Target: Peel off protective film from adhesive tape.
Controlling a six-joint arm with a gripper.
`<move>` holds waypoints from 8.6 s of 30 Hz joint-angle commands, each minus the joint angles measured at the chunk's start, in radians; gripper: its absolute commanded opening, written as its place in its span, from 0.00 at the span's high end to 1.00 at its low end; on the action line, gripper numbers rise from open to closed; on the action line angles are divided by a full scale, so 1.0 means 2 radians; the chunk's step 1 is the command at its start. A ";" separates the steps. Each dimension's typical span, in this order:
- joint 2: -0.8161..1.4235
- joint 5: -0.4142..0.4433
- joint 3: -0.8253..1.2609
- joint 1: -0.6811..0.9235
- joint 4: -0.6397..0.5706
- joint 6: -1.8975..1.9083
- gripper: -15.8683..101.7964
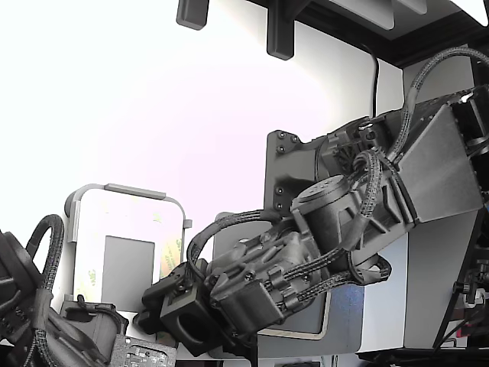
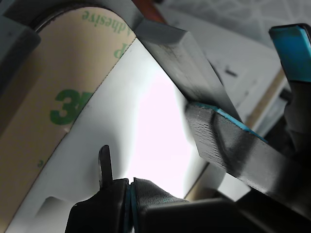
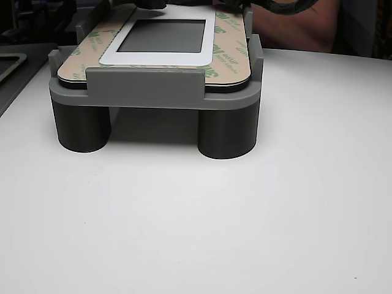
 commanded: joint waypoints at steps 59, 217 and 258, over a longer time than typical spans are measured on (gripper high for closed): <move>0.010 0.018 -0.007 0.018 -0.005 -0.002 0.95; 0.021 0.012 0.015 0.038 -0.028 0.001 0.91; 0.001 0.022 -0.011 0.051 -0.021 0.006 0.90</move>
